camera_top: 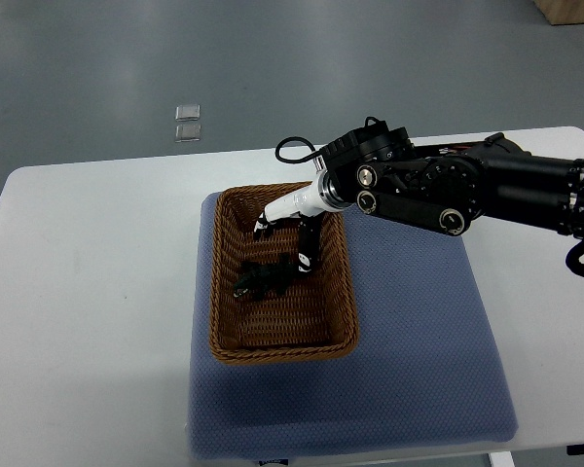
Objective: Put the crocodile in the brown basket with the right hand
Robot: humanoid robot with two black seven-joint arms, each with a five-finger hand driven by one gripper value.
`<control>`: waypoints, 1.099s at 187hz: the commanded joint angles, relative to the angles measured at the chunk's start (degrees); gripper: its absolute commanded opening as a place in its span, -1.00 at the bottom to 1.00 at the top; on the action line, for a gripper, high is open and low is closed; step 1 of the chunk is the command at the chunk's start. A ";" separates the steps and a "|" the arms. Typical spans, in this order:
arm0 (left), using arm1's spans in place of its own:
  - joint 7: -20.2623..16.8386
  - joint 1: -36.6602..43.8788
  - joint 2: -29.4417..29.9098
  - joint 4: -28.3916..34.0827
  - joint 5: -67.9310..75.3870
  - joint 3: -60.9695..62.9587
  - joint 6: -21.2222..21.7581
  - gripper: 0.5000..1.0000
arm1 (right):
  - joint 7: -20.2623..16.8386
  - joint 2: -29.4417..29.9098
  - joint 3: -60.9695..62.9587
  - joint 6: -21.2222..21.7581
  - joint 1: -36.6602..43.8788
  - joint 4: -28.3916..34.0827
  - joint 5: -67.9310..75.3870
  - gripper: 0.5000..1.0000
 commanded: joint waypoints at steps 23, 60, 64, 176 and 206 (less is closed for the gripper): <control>0.00 0.09 0.00 0.24 0.00 0.07 -0.01 1.00 | 0.35 -4.59 13.64 -0.40 -0.20 0.05 3.98 0.64; 0.00 0.26 0.00 0.59 0.00 -0.02 0.07 1.00 | 2.28 -9.77 32.36 -5.06 -10.21 -0.21 11.62 0.64; 0.00 0.35 0.00 0.59 0.00 -0.02 -0.01 1.00 | 2.89 -9.95 34.90 -5.85 -11.79 -0.21 12.59 0.64; 0.00 0.44 0.00 0.33 0.00 0.07 0.08 1.00 | 17.05 -5.91 73.94 -13.15 -43.26 -9.00 55.21 0.72; 0.00 0.53 0.00 0.33 0.00 0.07 0.08 1.00 | 16.34 -5.91 73.85 -8.32 -44.84 -13.31 63.48 0.72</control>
